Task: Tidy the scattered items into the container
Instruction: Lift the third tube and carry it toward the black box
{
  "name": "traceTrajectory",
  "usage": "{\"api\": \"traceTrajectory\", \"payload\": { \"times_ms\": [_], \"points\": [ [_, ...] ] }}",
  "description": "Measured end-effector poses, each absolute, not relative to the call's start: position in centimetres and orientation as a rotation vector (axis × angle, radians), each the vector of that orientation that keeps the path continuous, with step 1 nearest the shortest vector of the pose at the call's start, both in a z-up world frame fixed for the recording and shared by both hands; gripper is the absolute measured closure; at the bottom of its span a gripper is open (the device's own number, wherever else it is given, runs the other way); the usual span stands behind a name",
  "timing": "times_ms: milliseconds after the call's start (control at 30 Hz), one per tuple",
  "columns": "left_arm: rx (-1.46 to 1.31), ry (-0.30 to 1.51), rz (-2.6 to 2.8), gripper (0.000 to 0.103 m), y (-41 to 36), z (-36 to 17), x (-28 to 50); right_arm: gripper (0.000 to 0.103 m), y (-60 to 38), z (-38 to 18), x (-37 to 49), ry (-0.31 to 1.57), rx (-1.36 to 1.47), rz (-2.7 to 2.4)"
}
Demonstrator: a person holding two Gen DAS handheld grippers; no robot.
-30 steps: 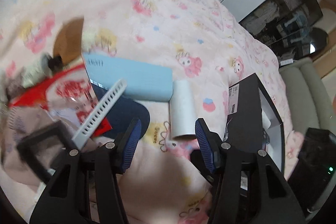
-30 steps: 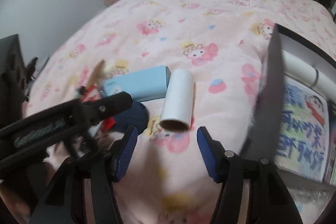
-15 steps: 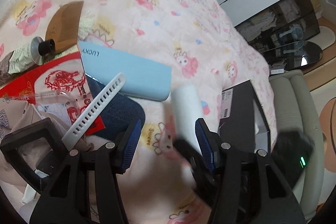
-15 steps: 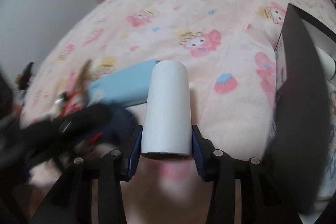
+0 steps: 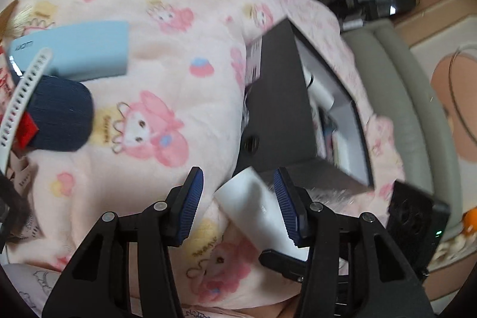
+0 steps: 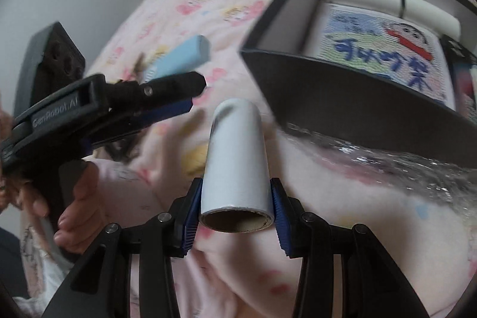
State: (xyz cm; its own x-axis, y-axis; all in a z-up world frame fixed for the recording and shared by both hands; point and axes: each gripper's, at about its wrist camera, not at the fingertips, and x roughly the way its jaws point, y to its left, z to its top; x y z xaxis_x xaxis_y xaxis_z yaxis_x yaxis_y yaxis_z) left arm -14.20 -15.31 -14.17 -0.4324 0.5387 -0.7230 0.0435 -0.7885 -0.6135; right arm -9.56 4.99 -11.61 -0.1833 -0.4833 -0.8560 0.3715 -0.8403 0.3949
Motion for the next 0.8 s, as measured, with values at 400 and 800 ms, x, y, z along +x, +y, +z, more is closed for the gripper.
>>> {"api": "traceTrajectory", "payload": {
  "times_ms": [400, 800],
  "points": [
    [-1.507, -0.747, 2.289, 0.066, -13.7, -15.3, -15.6, 0.052, 8.2, -10.9, -6.6, -0.163, 1.557, -2.241],
    [-1.484, -0.68, 2.155, 0.065, -11.7, -15.1, -13.9, 0.07, 9.0, -10.8, -8.4, -0.381, 1.454, -2.321]
  ]
}}
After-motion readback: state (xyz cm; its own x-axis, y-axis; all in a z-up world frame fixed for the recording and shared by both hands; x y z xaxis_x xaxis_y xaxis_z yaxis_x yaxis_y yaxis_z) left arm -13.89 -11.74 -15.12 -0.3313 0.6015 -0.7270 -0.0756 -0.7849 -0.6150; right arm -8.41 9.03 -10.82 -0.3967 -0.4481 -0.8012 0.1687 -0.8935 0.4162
